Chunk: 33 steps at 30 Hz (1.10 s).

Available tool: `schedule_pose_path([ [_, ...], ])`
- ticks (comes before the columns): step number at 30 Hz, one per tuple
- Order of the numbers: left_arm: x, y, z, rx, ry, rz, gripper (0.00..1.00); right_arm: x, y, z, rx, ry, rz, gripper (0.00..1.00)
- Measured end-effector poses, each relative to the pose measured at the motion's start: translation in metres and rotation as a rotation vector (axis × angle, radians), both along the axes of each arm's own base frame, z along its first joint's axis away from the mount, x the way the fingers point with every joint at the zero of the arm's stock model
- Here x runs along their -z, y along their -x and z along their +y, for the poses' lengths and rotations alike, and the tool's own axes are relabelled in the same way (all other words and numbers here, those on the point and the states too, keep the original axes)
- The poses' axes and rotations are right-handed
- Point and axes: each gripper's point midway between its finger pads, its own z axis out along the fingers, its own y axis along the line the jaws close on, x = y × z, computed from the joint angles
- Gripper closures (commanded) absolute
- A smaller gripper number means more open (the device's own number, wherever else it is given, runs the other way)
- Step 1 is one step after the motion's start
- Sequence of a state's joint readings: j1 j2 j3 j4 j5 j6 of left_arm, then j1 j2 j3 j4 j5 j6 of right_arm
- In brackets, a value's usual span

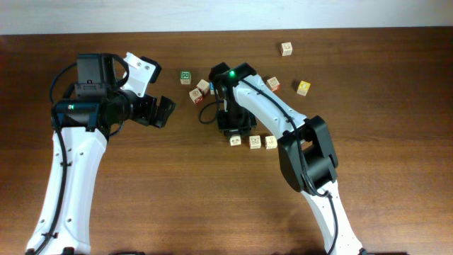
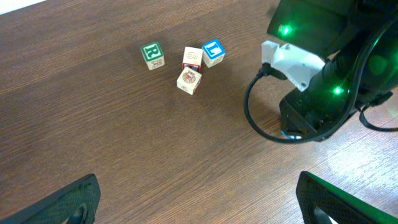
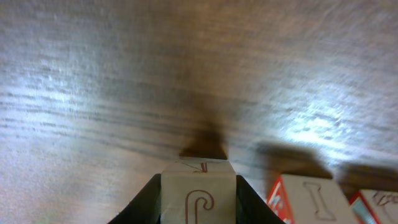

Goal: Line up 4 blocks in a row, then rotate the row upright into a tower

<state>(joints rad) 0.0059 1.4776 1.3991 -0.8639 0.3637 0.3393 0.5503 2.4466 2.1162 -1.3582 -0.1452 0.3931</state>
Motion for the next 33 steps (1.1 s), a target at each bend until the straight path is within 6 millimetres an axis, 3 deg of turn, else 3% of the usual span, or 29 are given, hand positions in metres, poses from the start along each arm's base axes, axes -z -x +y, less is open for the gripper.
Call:
schedule_pose_path([
  [3,0.000,0.000,0.000,0.000,0.000,0.000,0.01,-0.001,0.006,-0.002,-0.003,0.013,0.020,0.71],
  [10,0.000,0.000,0.000,0.000,0.000,0.000,0.01,-0.001,0.009,-0.007,-0.004,0.035,0.034,0.54],
  [17,0.000,0.000,0.000,0.000,0.000,0.000,0.01,-0.003,0.001,-0.002,-0.006,0.015,0.001,0.53],
  [18,0.000,0.000,0.000,0.000,0.000,0.000,0.01,-0.006,-0.005,0.002,-0.009,0.001,-0.024,0.53],
  [22,0.000,0.000,0.000,0.000,0.000,0.000,0.01,-0.044,-0.067,0.036,-0.043,-0.134,-0.289,0.50],
  [25,0.000,0.000,0.000,0.000,0.000,0.000,0.01,-0.066,-0.108,0.049,-0.047,-0.170,-0.478,0.47],
  [30,0.000,0.000,0.000,0.000,0.000,0.000,0.01,-0.075,-0.151,0.058,-0.030,-0.182,-0.673,0.45],
  [33,0.000,0.000,0.000,0.000,0.000,0.000,0.01,-0.067,-0.164,0.061,-0.036,-0.181,-0.721,0.44],
])
